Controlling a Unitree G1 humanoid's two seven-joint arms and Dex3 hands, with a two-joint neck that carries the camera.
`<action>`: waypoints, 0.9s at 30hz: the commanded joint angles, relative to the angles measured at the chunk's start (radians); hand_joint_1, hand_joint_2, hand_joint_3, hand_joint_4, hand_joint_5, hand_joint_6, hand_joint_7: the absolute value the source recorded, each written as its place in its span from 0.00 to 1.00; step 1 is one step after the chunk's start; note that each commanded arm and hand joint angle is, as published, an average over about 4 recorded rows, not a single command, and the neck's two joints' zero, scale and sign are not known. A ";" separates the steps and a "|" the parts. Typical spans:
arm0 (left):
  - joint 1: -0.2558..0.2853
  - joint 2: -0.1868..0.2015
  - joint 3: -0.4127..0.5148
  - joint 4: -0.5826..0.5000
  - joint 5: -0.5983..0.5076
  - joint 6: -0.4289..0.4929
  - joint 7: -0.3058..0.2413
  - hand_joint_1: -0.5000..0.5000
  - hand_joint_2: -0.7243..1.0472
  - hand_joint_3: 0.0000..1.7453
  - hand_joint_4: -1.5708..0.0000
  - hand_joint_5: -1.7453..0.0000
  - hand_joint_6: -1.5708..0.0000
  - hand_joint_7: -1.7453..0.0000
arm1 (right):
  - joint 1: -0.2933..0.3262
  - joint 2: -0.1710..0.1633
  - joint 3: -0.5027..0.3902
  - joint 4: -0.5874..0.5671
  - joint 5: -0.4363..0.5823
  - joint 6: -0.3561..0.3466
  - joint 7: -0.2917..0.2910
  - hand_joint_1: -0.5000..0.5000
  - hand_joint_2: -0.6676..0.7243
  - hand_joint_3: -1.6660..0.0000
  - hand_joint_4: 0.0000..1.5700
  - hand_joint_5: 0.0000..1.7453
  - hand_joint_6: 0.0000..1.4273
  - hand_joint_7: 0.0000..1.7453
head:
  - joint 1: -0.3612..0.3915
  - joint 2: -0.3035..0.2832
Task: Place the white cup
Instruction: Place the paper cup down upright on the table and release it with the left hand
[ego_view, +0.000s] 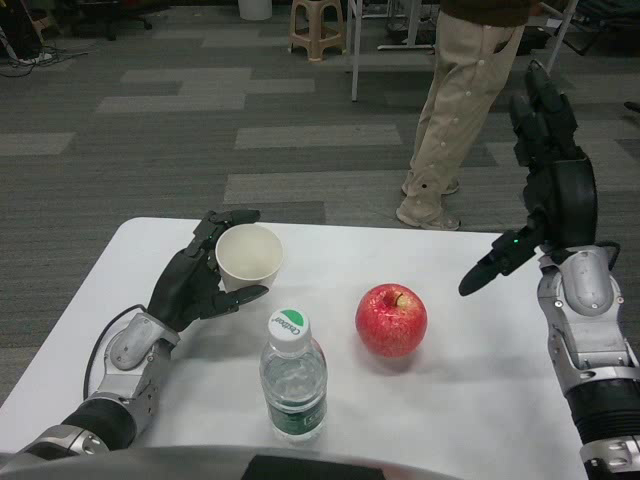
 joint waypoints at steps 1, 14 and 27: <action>0.059 -0.010 -0.010 0.044 -0.022 -0.012 -0.001 0.18 1.00 0.05 1.00 1.00 0.73 0.44 | -0.011 -0.006 0.002 0.015 0.005 -0.005 -0.002 0.07 1.00 1.00 0.00 0.00 0.00 0.00 | 0.002 -0.003; 0.092 0.009 -0.026 0.012 -0.044 0.025 -0.010 0.32 1.00 0.05 1.00 1.00 0.73 0.44 | -0.017 -0.006 0.002 0.020 0.005 -0.004 -0.002 0.08 1.00 1.00 0.00 0.00 0.00 0.00 | 0.021 -0.015; 0.202 0.050 0.054 -0.313 -0.006 0.369 -0.008 0.38 1.00 0.05 1.00 1.00 0.80 0.40 | -0.020 -0.006 0.005 0.033 0.005 -0.004 -0.002 0.08 1.00 1.00 0.00 0.00 0.00 0.00 | 0.038 -0.019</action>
